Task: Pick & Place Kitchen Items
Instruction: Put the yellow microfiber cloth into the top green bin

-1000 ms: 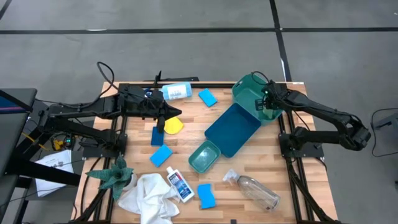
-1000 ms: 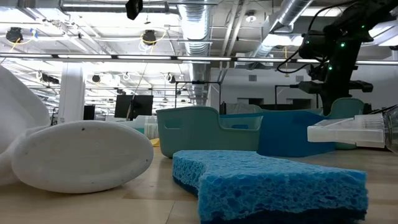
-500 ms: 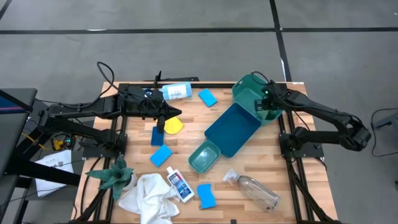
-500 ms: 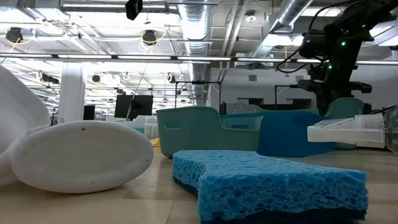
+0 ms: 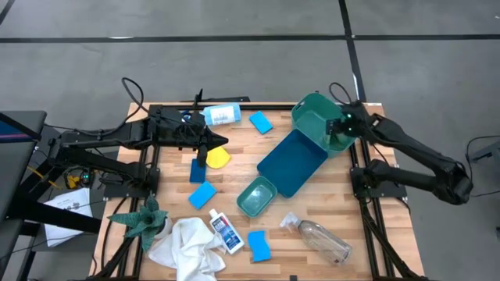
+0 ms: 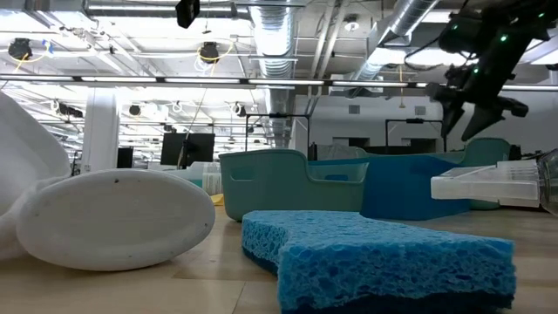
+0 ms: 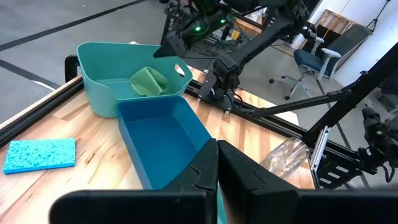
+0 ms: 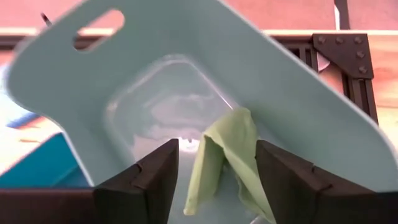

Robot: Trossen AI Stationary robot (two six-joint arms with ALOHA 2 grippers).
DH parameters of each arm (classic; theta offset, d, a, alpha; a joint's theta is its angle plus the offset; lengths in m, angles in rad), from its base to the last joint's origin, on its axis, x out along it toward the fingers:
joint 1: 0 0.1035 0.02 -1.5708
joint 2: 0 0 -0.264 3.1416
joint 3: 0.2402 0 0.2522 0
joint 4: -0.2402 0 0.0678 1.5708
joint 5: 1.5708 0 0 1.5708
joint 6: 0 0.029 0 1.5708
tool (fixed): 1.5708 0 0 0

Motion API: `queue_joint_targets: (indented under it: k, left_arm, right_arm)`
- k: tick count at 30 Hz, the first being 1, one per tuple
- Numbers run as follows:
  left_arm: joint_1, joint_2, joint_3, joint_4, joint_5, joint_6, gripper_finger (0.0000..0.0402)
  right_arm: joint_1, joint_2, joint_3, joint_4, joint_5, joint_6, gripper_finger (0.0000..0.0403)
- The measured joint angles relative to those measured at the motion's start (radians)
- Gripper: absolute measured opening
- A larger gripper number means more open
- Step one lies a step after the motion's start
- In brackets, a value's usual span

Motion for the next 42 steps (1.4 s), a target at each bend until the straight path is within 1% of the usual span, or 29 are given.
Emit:
queue_joint_targets:
  k: [3, 8, 14, 16, 17, 19, 21, 23, 24, 25, 27, 29, 38, 42]
  left_arm:
    - [0.000, 0.000, 0.000, 0.000, 0.000, 0.000, 0.0002]
    - [0.000, 0.000, 0.000, 0.000, 0.000, 0.000, 0.0002]
    - [0.000, 0.000, 0.000, 0.000, 0.000, 0.000, 0.0002]
    - [0.000, 0.000, 0.000, 0.000, 0.000, 0.000, 0.0002]
    - [0.000, 0.000, 0.000, 0.000, 0.000, 0.000, 0.0002]
    - [0.000, 0.000, 0.000, 0.000, 0.000, 0.000, 0.0002]
    - [0.000, 0.000, 0.000, 0.000, 0.000, 0.000, 0.0002]
    - [0.000, 0.000, 0.000, 0.000, 0.000, 0.000, 0.0002]
    - [0.000, 0.000, 0.000, 0.000, 0.000, 0.000, 0.0002]
    - [0.000, 0.000, 0.000, 0.000, 0.000, 0.000, 0.0002]
    - [0.000, 0.000, 0.000, 0.000, 0.000, 0.000, 0.0002]
    - [0.000, 0.000, 0.000, 0.000, 0.000, -0.001, 0.0002]
    - [-0.003, 0.000, 0.000, 0.000, -0.002, -0.008, 0.0002]
    - [-0.003, 0.000, 0.000, 0.000, -0.034, -0.008, 0.0002]
  right_arm:
    - [0.002, -0.045, 0.000, 0.007, -0.005, 0.000, 0.0198]
    - [0.017, -0.119, 0.000, 0.068, -0.055, 0.000, 0.0188]
    - [0.027, -0.195, 0.000, 0.112, -0.061, 0.000, 0.0178]
    - [0.027, -0.209, 0.000, 0.129, -0.100, -0.017, 0.0177]
    - [0.027, -0.215, 0.000, 0.154, -0.141, -0.048, 0.0176]
    - [0.027, -0.224, 0.000, 0.220, -0.287, -0.128, 0.0176]
    - [0.028, -0.229, 0.000, 0.301, -0.499, -0.195, 0.0176]
    - [0.028, -0.228, 0.001, 0.363, -0.700, -0.207, 0.0175]
    - [0.028, -0.226, 0.001, 0.379, -0.778, -0.207, 0.0175]
    - [0.028, -0.226, 0.001, 0.391, -0.836, -0.206, 0.0174]
    - [0.028, -0.227, 0.001, 0.384, -0.903, -0.202, 0.0172]
    - [0.028, -0.226, 0.001, 0.376, -0.922, -0.202, 0.0168]
    - [0.028, -0.227, 0.001, 0.367, -0.922, -0.197, 0.0152]
    - [0.028, -0.227, 0.001, 0.367, -0.921, -0.195, 0.0146]
